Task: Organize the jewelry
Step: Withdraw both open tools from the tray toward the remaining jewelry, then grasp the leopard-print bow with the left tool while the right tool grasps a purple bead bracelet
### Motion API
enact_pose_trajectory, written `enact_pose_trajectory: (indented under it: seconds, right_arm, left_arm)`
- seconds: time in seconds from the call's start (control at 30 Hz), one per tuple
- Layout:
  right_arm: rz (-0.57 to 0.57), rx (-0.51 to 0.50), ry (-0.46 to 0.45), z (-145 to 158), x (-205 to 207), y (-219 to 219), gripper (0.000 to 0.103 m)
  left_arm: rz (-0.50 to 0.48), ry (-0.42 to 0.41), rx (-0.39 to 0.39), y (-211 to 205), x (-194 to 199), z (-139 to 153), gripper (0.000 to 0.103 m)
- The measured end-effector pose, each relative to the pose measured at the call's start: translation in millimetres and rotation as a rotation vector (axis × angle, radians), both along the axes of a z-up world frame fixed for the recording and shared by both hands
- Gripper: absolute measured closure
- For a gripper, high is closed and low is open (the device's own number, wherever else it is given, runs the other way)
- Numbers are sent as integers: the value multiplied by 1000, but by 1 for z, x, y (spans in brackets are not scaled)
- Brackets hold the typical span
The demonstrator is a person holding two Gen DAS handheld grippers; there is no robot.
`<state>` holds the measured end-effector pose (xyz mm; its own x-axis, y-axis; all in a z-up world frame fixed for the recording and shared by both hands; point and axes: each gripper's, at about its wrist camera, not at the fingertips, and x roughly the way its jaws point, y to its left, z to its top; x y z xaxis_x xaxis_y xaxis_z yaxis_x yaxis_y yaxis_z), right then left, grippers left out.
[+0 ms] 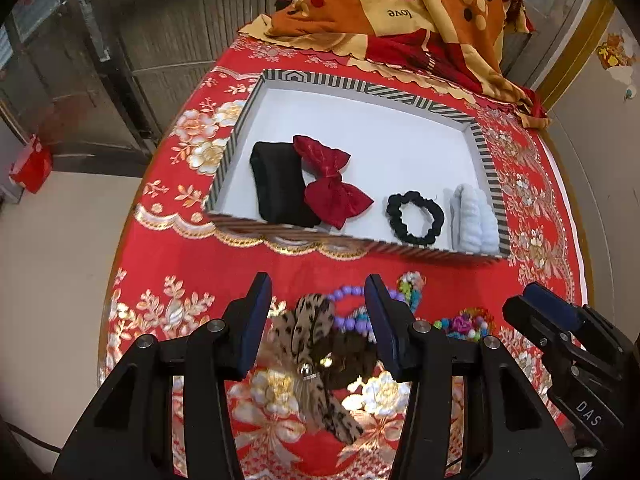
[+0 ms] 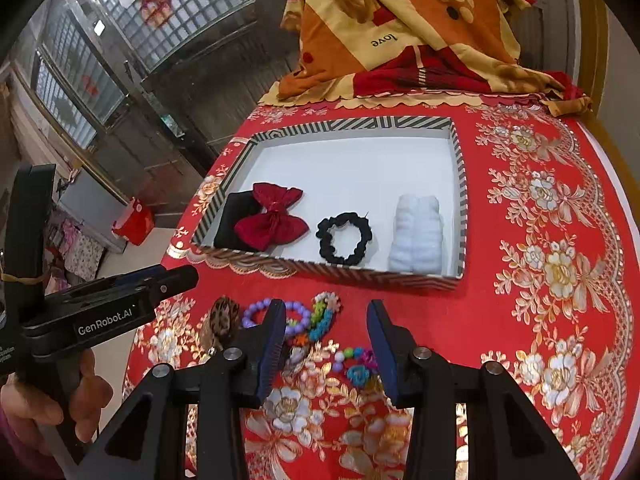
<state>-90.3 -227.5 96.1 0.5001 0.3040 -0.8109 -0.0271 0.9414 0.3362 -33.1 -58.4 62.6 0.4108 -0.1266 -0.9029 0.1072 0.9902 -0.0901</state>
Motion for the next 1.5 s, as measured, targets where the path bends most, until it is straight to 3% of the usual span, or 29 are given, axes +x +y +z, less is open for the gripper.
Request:
enact_pose_trajectory:
  seconds: [0.73,0.9,1.0,1.4,1.5]
  right_arm:
    - [20,-21,-36,14,-45,-2,62]
    - [18,-20,-32,13,-49,-3,60]
    - [23,-20,-29,12,-50,-2,50]
    - [28,-30,-17,9,-52,-5,50]
    - [27,-36,-2,4,-52,-9,50]
  left_arm:
    - [26,-39,8,-4,-58,13,55]
    - [32,-40,12,-4,-61,13,55]
    - [31,-37,16,-5,-62,12,55]
    - [33,-13,14,-5,-64,8,55]
    - [40,25,-22,0,-59,4,55]
